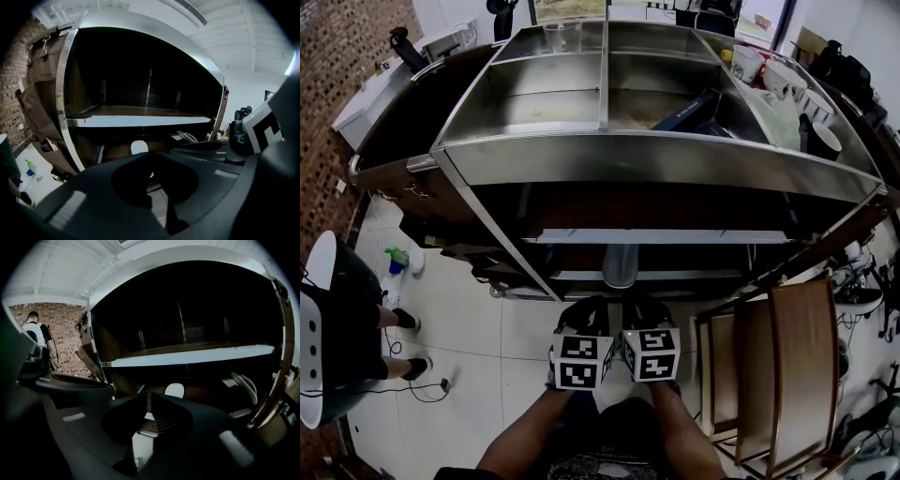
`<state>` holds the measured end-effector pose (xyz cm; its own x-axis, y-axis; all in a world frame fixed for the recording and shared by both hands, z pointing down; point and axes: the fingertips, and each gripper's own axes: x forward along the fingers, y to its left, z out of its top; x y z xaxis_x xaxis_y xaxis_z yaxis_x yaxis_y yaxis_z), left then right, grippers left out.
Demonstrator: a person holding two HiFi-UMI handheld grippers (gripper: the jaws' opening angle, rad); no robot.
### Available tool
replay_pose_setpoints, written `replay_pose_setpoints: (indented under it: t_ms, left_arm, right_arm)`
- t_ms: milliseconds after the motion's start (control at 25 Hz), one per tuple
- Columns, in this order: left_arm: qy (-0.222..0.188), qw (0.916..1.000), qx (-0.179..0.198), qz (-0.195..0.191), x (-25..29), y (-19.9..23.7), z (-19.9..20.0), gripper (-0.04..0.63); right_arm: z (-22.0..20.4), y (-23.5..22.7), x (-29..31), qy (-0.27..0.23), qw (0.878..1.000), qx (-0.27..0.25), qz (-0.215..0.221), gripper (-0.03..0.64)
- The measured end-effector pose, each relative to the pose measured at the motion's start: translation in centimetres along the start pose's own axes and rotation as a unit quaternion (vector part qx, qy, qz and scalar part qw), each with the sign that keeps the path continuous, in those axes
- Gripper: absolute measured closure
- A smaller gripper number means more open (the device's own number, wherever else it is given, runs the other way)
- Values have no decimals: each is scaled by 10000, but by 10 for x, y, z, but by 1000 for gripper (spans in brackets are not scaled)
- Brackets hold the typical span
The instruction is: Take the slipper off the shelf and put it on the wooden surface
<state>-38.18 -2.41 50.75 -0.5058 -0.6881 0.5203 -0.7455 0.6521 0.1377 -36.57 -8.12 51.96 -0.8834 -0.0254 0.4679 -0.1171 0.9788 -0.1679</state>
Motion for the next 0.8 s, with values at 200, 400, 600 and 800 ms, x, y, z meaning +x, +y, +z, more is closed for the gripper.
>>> replay_pose_setpoints:
  t_ms: [200,400,600,800]
  left_arm:
    - [-42,10000,31,-7,24,10,-7,589]
    - [-149,9999,-6,13,48,24,-12,589]
    - [-104,9999,-21,-7,72,37,-22,589]
    - [-40,10000,56,-40,92,48,-31,589]
  right_arm:
    - [-14,-4,28,32,10000,-56,10,606]
    - [-25,-14,60,-3,10000,-54,-72,597]
    - [-37,-26,91,-85,9999,-39,-138,571]
    - [-56,-44,123,11,9996,90,-283,520]
